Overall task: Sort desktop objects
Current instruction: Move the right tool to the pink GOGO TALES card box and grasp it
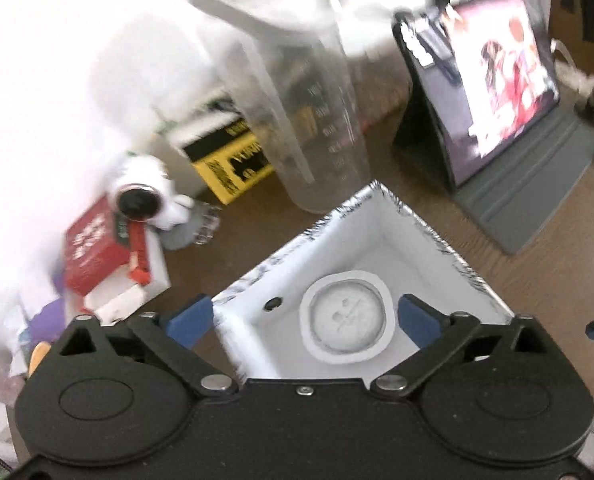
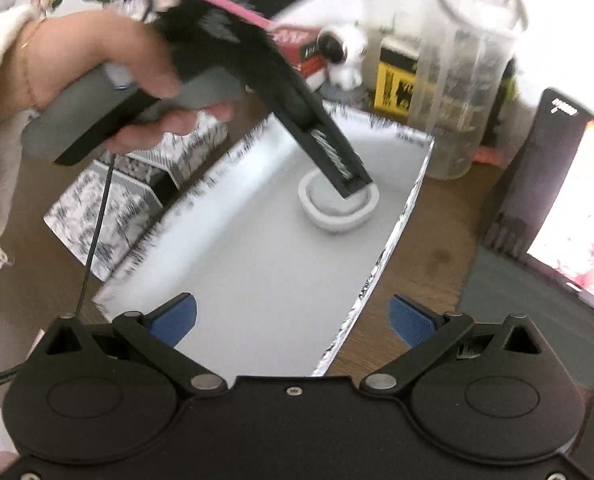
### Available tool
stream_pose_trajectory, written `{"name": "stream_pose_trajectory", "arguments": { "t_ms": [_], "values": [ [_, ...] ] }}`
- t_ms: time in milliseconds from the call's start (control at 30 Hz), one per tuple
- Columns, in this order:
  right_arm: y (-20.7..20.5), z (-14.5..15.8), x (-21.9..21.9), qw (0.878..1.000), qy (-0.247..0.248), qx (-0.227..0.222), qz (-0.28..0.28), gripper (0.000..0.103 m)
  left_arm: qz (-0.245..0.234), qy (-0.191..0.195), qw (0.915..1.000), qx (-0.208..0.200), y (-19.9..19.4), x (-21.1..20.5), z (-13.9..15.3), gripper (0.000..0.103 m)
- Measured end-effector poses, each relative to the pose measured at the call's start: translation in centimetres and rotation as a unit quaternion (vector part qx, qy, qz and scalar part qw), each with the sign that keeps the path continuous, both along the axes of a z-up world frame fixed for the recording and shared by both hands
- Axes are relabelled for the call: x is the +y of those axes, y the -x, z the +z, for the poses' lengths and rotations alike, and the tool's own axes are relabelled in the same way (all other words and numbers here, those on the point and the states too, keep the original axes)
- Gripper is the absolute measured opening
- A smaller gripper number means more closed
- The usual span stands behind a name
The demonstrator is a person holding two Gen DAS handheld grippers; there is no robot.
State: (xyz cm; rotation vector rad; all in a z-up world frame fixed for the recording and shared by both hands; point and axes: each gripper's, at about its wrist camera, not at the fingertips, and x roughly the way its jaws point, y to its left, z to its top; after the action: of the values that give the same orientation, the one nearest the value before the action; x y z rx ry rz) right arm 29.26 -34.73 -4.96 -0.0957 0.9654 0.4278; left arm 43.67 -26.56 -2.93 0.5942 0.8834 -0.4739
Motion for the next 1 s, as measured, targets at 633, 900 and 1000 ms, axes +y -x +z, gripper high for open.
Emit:
{"name": "stream_pose_trajectory", "arguments": {
  "t_ms": [633, 900, 1000],
  "values": [
    [13.9, 1.9, 13.5, 0.994, 0.04, -0.048, 0.092, 0.103, 0.146, 0.157, 0.9716, -0.099, 24.5, 22.9, 7.4, 0.103],
    [14.2, -1.3, 17.4, 0.979, 0.078, -0.026, 0.188, 0.103, 0.21, 0.168, 0.9619, -0.048, 31.5, 28.3, 4.2, 0.103],
    [13.5, -2.3, 18.5, 0.969, 0.096, -0.018, 0.225, 0.103, 0.223, 0.164, 0.9605, -0.03, 33.5, 29.5, 3.1, 0.103]
  ]
}}
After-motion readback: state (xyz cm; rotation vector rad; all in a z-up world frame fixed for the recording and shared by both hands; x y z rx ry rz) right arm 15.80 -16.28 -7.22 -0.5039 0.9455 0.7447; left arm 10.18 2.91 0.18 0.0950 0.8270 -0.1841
